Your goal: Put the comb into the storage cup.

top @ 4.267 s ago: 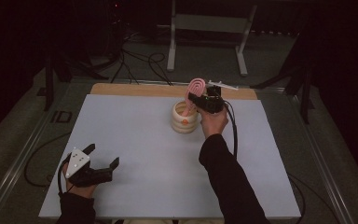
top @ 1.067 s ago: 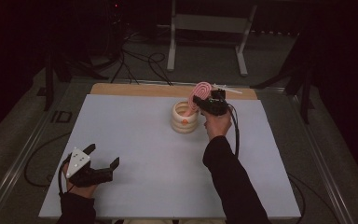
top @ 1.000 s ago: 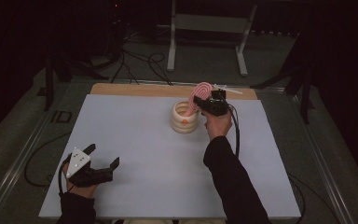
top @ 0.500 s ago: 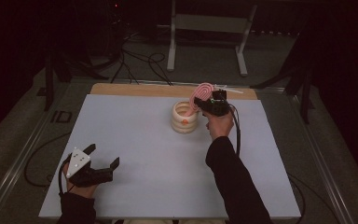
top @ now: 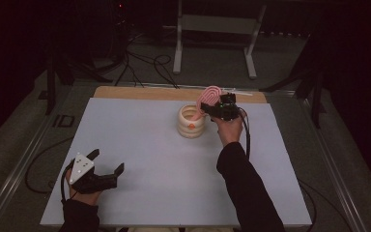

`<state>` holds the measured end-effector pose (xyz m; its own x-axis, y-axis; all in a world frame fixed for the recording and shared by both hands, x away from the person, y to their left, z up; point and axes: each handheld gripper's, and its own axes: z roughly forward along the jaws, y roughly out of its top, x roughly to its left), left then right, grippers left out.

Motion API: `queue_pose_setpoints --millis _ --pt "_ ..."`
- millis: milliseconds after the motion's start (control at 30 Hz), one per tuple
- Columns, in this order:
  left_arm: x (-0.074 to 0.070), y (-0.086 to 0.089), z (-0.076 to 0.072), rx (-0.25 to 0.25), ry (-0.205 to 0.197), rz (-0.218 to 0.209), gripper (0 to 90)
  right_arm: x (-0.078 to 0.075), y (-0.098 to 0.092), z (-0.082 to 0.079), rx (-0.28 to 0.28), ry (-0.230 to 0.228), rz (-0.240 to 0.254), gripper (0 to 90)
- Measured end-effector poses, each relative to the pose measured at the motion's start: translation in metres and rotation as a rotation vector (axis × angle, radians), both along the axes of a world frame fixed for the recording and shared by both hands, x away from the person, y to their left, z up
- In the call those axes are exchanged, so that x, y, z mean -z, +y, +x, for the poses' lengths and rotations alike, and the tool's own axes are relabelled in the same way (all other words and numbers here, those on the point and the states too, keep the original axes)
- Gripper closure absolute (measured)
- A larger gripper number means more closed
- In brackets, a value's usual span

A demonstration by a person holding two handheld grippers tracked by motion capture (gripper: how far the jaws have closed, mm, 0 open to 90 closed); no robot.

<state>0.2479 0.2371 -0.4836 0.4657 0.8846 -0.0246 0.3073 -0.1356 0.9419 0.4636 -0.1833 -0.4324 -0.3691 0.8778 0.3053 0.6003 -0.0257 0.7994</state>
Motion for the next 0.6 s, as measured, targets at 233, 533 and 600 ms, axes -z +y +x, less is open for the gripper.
queue_pose_setpoints --millis 233,533,600 --pt "0.000 0.000 0.000 -0.001 -0.001 0.000 0.3 -0.002 0.005 -0.004 -0.032 -0.010 -0.114 11.9" --pt "0.000 0.000 -0.001 -0.004 0.000 -0.003 0.3 -0.006 0.010 -0.012 -0.052 -0.054 -0.231 8.8" --pt "0.000 0.001 0.000 -0.006 -0.001 -0.002 0.3 -0.007 0.010 -0.014 -0.053 -0.059 -0.237 8.8"
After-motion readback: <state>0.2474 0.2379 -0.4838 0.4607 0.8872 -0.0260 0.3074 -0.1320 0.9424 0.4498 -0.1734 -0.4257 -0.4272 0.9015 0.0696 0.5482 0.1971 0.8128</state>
